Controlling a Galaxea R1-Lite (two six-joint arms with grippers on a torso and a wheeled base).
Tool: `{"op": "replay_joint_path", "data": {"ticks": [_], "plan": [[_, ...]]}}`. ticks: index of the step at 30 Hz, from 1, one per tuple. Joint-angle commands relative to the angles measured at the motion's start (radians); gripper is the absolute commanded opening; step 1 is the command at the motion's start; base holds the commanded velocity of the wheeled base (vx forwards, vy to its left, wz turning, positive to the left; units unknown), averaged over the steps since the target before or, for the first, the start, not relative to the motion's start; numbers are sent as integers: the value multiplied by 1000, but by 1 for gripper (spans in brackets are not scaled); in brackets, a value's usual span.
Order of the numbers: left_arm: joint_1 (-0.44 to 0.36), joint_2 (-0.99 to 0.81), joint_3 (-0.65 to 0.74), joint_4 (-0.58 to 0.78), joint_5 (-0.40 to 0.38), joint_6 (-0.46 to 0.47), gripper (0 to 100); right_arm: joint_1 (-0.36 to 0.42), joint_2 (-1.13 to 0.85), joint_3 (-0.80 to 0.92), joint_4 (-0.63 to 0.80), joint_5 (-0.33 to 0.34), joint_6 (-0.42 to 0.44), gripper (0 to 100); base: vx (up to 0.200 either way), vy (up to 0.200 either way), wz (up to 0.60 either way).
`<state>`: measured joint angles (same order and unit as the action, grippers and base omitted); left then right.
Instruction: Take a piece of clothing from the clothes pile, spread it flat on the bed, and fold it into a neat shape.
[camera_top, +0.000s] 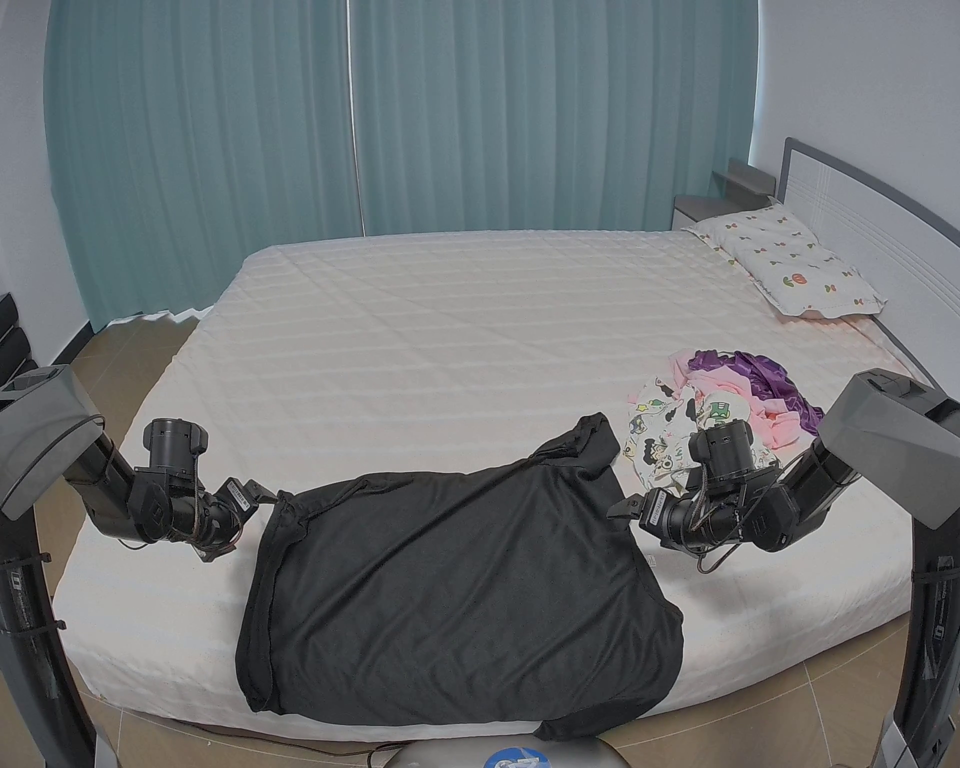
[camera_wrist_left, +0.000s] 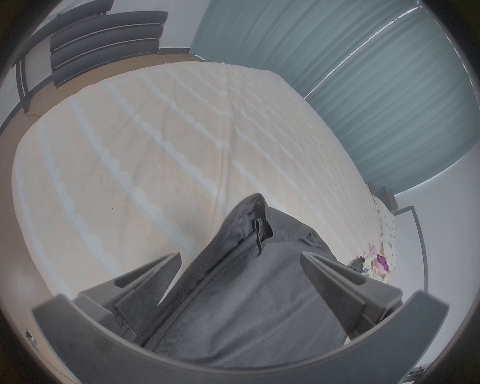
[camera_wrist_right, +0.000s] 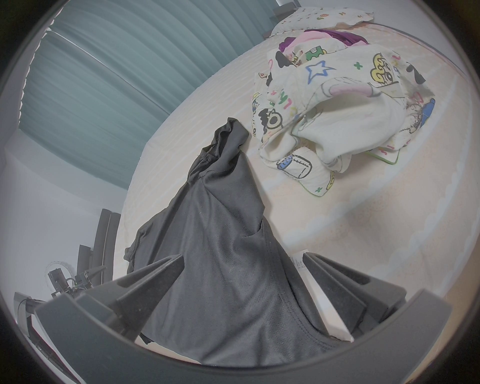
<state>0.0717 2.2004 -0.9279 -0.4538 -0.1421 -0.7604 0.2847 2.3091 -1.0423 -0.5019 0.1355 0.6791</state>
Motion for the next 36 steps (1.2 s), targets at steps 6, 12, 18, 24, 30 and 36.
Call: {"op": "replay_joint_path", "data": {"ticks": [6, 12, 18, 24, 30, 36], "plan": [[8, 18, -5, -3, 1, 1, 100, 1, -2, -10, -3, -20, 2, 100, 0, 200, 0], [-1, 19, -2, -5, 3, 1, 100, -5, -7, -10, -41, -36, 5, 100, 0, 0, 0], [-56, 82, -95, -5, 18, 6, 100, -16, -30, -16, -49, -56, 8, 100, 0, 0, 0], [-110, 147, -224, 9, 61, 6, 100, -13, -28, 2, -50, -57, 7, 100, 0, 0, 0], [-158, 153, -244, 7, 62, 15, 100, -15, -14, -4, -50, -65, 8, 100, 0, 0, 0], [-187, 214, -325, 26, 73, 18, 100, -5, -14, -7, -50, -67, 7, 100, 200, 0, 0]]}}
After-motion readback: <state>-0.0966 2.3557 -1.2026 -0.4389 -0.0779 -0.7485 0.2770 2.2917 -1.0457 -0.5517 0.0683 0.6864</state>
